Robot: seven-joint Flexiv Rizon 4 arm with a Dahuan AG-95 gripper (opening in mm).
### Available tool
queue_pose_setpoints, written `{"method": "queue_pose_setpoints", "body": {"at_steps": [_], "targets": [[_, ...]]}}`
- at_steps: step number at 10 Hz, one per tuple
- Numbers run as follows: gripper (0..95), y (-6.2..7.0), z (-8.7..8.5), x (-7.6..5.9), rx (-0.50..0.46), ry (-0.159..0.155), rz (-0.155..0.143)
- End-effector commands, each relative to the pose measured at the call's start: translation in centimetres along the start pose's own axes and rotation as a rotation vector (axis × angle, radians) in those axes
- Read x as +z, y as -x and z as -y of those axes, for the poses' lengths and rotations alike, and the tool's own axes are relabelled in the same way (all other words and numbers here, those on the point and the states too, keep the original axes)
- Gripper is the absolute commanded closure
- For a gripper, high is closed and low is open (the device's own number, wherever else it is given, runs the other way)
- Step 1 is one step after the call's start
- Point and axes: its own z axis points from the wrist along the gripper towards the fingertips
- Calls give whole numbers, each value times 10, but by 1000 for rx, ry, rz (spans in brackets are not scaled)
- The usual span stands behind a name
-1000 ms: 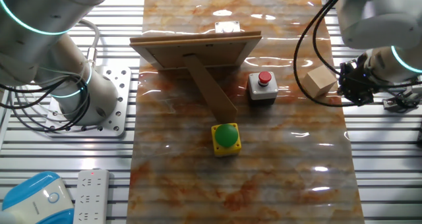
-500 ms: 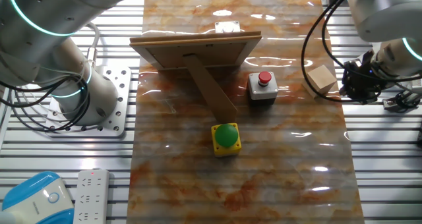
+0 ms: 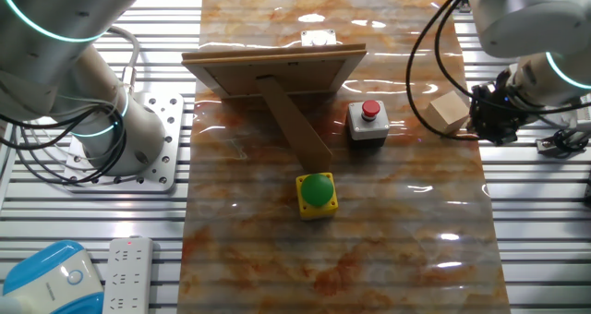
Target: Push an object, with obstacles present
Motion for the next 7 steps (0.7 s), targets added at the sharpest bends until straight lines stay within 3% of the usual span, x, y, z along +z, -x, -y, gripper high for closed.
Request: {"method": "queue_pose_setpoints", "body": {"at_steps": [1, 7], "targets": [[950, -4, -3, 0, 1, 1, 5], [950, -20, -7, 10, 9, -16, 10]]}}
